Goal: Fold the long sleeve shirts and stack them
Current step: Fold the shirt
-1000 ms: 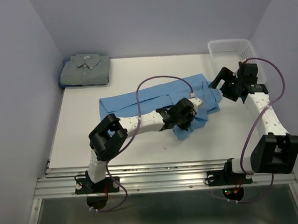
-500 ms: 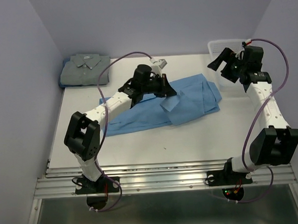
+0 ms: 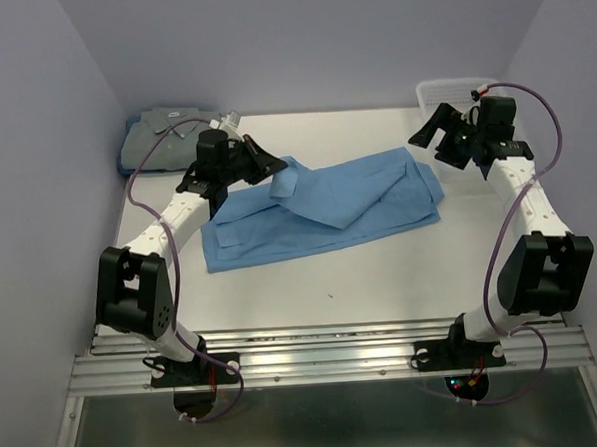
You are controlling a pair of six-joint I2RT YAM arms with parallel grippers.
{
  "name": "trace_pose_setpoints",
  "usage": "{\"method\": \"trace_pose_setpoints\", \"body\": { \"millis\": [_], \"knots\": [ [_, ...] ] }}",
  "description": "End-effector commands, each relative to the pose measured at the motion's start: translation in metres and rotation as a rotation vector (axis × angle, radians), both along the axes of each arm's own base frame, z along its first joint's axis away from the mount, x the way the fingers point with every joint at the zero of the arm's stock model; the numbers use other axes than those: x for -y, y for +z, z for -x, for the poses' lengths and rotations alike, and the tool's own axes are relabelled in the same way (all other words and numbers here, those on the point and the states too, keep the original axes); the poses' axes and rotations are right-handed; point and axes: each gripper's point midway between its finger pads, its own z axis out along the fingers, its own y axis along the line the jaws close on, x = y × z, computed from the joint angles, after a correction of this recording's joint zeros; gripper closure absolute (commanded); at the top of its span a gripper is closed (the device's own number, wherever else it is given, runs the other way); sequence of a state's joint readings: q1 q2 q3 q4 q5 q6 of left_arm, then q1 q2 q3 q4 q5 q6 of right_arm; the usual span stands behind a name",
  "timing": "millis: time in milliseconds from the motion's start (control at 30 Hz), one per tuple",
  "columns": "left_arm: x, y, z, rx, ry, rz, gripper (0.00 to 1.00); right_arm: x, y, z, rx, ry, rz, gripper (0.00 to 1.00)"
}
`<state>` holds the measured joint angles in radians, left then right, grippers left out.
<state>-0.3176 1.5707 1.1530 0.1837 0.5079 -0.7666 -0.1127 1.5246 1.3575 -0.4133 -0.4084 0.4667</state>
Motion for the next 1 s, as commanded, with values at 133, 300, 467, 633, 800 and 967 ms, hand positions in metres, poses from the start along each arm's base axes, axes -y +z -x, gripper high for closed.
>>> {"method": "trace_pose_setpoints", "body": {
  "millis": [133, 300, 467, 633, 800, 967],
  "knots": [
    [-0.06, -0.001, -0.012, 0.006, 0.225, -0.064, 1.0, 0.002, -0.014, -0.014, 0.0, 0.042, 0.016, 0.0],
    [-0.089, -0.013, -0.01, 0.002, 0.316, -0.137, 1.0, 0.003, -0.027, -0.019, -0.03, 0.051, 0.027, 0.0],
    [-0.1, -0.025, -0.008, -0.013, 0.333, -0.151, 1.0, -0.01, -0.038, -0.022, -0.056, 0.086, 0.037, 0.0],
    [-0.098, -0.04, -0.005, -0.046, 0.313, -0.158, 1.0, -0.021, -0.046, -0.031, -0.074, 0.108, 0.044, 0.0],
    [-0.112, -0.052, -0.004, -0.058, 0.364, -0.213, 1.0, -0.028, -0.059, -0.037, -0.107, 0.115, 0.092, 0.0],
    [-0.106, -0.066, -0.007, -0.082, 0.323, -0.213, 1.0, -0.054, -0.062, -0.05, -0.073, 0.181, 0.123, 0.0]
  ]
}}
